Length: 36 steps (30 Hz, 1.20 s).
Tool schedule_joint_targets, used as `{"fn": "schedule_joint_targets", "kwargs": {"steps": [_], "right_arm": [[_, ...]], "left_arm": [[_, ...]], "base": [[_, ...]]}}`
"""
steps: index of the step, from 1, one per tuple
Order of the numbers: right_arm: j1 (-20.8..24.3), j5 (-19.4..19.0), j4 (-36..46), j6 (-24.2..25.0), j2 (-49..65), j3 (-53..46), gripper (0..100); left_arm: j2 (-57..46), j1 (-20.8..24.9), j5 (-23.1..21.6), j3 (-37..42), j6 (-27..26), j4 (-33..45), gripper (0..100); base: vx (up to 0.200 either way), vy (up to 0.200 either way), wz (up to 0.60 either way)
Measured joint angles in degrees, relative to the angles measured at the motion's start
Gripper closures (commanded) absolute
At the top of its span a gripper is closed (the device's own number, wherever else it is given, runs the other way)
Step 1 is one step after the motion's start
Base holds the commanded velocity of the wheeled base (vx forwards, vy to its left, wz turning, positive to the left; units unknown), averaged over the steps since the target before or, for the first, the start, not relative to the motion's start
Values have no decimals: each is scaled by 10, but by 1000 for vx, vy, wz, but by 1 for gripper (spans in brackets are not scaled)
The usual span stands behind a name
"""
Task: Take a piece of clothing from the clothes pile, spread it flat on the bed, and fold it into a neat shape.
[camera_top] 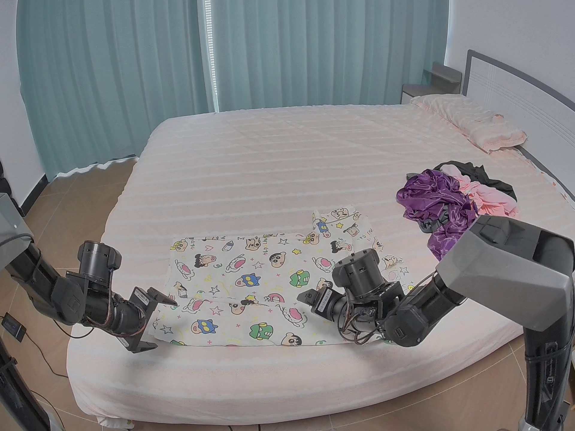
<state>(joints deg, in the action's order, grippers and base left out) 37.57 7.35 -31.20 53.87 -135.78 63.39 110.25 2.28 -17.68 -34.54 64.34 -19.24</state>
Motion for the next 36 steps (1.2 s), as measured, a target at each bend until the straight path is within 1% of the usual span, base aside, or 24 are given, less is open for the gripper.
{"fn": "schedule_joint_targets", "kwargs": {"steps": [3,8,12,16,18,21,23,33,36], "right_arm": [[-3,26,21,-17,-19,35,0],[-7,46,43,-27,-40,89,0],[-10,47,47,-28,-49,117,0],[-14,43,47,-25,-50,122,0],[-13,34,47,-16,-47,119,0],[-12,6,48,0,-34,97,0],[-12,-4,48,4,-21,78,0],[-11,-17,41,14,70,-56,0],[-14,-20,20,15,96,-111,0]], "left_arm": [[0,0,0,0,0,0,0],[0,0,0,0,0,0,0],[0,0,0,0,0,0,0],[1,0,0,0,0,0,0],[1,0,0,0,0,0,0],[1,0,0,0,-1,0,0],[1,0,0,0,-1,0,0],[1,0,0,2,-2,0,0],[1,0,0,2,-2,0,0]], "base": [[0,0,0],[0,0,0],[0,0,0],[0,0,0],[0,0,0],[0,0,0],[0,0,0],[0,0,0],[0,0,0]]}}
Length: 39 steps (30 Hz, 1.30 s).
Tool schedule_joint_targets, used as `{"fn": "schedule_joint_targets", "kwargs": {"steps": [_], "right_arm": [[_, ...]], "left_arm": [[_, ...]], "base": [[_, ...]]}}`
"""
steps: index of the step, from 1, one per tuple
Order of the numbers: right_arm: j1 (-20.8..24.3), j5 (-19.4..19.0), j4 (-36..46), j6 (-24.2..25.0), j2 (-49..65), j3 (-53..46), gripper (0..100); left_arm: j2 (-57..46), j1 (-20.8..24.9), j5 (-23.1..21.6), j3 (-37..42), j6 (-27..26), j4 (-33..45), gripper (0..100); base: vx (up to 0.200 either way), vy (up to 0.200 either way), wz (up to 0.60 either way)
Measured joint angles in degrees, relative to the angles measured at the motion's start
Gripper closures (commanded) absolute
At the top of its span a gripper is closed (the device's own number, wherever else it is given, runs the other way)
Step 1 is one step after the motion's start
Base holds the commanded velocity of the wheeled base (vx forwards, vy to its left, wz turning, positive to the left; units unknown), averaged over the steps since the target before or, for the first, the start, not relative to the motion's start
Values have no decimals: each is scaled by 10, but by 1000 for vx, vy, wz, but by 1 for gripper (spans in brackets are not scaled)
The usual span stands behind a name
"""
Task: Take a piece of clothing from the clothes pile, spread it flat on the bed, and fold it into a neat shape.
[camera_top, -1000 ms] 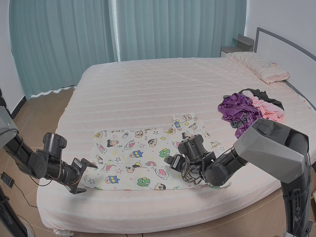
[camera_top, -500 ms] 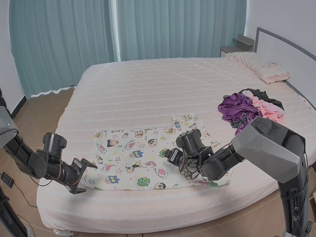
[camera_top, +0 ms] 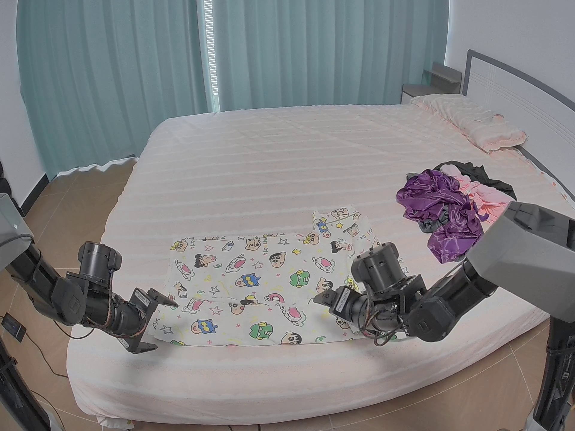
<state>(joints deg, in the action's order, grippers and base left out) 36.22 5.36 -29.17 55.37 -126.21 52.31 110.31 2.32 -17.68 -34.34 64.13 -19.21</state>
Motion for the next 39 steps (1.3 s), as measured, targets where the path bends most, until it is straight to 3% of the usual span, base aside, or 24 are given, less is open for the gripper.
{"fn": "schedule_joint_targets", "kwargs": {"steps": [8,15,23,36,37,39], "right_arm": [[-32,0,-167,52,38,-146,0],[-55,2,-212,72,46,-212,0],[-102,2,-262,83,32,-231,0],[-130,6,-326,81,-15,-230,0],[-131,6,-328,81,-17,-229,100],[-133,5,-330,80,-22,-228,100]], "left_arm": [[0,1,0,0,0,0,0],[0,1,0,1,0,0,0],[0,0,0,1,-1,0,0],[0,0,-1,1,-1,0,0],[0,0,-1,1,-1,0,0],[0,0,0,1,-1,0,0]], "base": [[0,0,0],[0,0,0],[0,0,0],[0,0,0],[0,0,0],[0,0,0]]}}
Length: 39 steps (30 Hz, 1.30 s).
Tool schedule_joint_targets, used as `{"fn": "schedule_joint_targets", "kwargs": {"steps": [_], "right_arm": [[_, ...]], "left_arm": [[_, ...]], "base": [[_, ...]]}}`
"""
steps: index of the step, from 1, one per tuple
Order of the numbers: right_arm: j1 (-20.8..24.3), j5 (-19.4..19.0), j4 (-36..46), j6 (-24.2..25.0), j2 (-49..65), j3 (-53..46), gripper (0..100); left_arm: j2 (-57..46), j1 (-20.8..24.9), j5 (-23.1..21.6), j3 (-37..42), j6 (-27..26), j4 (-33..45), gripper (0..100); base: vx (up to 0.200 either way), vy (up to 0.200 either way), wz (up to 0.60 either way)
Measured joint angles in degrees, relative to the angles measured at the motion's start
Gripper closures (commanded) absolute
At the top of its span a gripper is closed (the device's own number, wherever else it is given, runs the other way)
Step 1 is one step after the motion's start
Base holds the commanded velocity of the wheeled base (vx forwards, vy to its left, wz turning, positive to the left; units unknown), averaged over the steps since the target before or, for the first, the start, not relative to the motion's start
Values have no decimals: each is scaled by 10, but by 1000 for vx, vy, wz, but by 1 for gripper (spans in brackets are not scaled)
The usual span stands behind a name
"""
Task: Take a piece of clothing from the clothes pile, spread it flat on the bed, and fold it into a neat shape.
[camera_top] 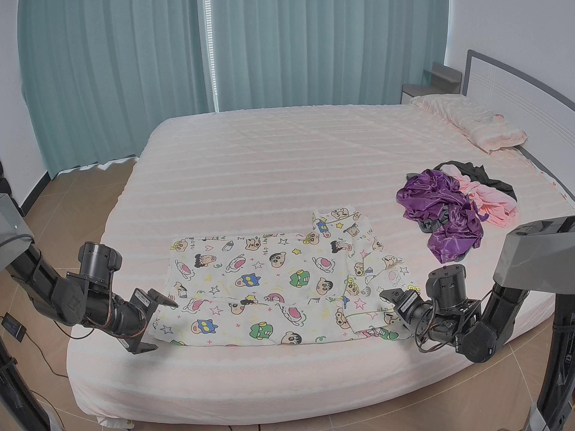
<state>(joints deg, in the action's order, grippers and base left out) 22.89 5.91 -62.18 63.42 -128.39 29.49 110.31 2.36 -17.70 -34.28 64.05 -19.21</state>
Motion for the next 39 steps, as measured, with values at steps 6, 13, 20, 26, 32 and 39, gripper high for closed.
{"fn": "schedule_joint_targets", "kwargs": {"steps": [6,13,20,26,32,39], "right_arm": [[-2,0,-1,-2,-5,-11,100],[0,0,-16,-3,4,-41,100],[6,0,-21,-3,28,-70,100],[22,0,-21,0,45,-87,100],[33,0,-22,2,48,-103,0],[37,0,-28,0,50,-123,0]], "left_arm": [[0,0,0,0,0,0,0],[0,0,0,0,0,0,0],[0,0,0,0,0,0,0],[0,0,0,0,0,0,0],[0,0,0,0,0,0,0],[0,0,-1,0,0,0,0]], "base": [[0,0,0],[0,0,0],[0,0,0],[0,0,0],[0,0,0],[0,0,0]]}}
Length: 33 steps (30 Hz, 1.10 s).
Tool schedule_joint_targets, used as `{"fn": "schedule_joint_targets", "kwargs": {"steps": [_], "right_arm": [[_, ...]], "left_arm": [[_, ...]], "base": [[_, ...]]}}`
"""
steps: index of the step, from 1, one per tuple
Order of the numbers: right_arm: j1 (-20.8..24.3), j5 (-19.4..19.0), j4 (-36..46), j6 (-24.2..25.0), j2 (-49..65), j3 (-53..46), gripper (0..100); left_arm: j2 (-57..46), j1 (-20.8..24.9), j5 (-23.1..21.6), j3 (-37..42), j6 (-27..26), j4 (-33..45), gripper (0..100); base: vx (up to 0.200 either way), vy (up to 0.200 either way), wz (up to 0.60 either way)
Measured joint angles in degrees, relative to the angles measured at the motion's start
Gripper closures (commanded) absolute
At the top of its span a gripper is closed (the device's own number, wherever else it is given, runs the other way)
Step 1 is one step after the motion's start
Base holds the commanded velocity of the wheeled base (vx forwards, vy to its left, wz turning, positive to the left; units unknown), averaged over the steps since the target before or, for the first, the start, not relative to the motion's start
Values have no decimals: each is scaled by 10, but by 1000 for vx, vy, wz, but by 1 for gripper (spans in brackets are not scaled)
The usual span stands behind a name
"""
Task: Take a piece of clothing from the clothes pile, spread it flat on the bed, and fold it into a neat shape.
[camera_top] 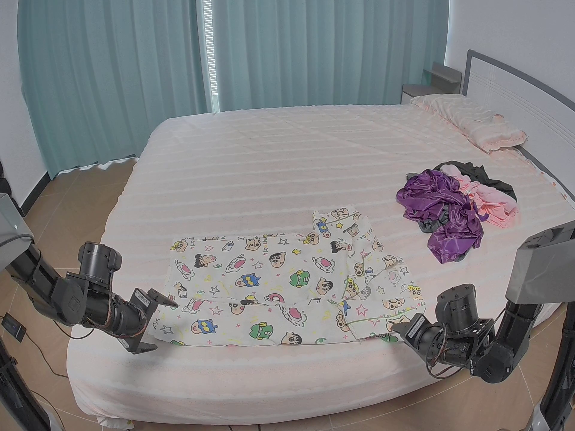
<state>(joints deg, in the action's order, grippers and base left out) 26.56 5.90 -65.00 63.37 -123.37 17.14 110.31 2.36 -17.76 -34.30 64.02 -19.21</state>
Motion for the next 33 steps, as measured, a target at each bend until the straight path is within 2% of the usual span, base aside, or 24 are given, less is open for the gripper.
{"fn": "schedule_joint_targets", "kwargs": {"steps": [5,9,11,20,27,33], "right_arm": [[-7,0,-60,-22,21,-20,0],[-14,-1,-78,-53,56,-27,0],[-15,-1,-84,-62,70,-28,0],[-18,-1,-139,-63,92,-56,0],[-16,-1,-149,-64,93,-71,0],[-18,0,-150,-63,94,-77,0]], "left_arm": [[-2,0,-3,0,0,0,0],[-12,0,-5,1,2,0,0],[-19,1,-6,3,4,0,0],[-38,1,-7,27,4,-58,0],[-38,1,-7,33,4,-64,0],[-38,1,-7,34,4,-65,0]], "base": [[0,0,0],[0,0,0],[200,0,0],[200,0,0],[200,0,0],[0,0,0]]}}
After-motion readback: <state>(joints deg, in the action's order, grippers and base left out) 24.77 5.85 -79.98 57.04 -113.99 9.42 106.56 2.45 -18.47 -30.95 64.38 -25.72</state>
